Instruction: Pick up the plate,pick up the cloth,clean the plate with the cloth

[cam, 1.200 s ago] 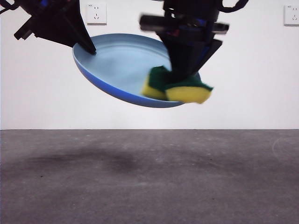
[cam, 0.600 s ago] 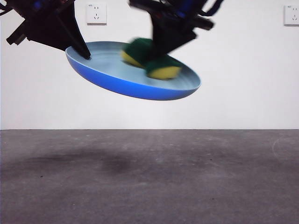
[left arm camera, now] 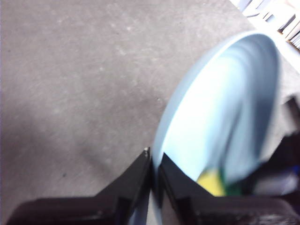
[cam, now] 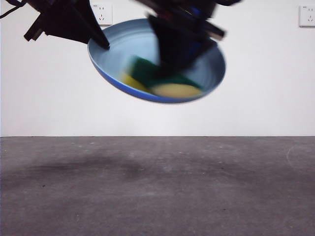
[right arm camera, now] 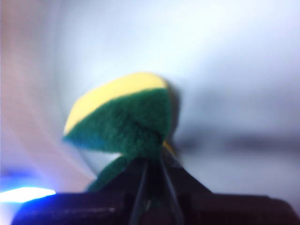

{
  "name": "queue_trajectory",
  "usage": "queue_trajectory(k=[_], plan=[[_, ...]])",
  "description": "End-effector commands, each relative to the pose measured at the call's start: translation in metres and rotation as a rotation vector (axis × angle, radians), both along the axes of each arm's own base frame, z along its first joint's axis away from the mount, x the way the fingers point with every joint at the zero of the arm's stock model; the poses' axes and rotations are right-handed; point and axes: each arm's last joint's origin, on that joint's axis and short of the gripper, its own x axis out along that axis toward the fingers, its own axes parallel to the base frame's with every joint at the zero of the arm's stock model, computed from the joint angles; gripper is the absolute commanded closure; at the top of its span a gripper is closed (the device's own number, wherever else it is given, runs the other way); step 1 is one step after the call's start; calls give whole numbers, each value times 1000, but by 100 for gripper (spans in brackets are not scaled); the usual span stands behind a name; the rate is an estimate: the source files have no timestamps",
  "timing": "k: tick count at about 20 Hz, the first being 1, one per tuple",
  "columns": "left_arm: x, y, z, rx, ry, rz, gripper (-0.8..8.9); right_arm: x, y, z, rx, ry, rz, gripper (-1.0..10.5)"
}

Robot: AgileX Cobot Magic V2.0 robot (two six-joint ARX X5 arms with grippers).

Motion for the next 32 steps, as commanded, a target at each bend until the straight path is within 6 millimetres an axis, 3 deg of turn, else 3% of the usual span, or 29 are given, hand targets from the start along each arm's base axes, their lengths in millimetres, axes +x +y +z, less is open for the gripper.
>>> queue_trajectory(k=[1,6,11,16,21,27,32], plan=[[-5,1,5,-46,45,-49,822,14,-14,-9,-193,-153,-166,963],[-9,1,1,-43,92,-101,822,35,-16,3,-28,-268,-229,963],[-11,-3,0,-12,77,-116,822,42,-3,15,295,-208,-46,963],[-7,-1,-5,165,10,24,822,37,1,27,480,-135,41,963],[12,2,-24,359,-3,152,822,18,-17,52,499,-148,29,963],[53,0,-75,444,95,202,822,-26,-58,100,567,-239,41,963],[67,6,-107,556,182,262,813,-49,-85,119,538,-341,-50,963]])
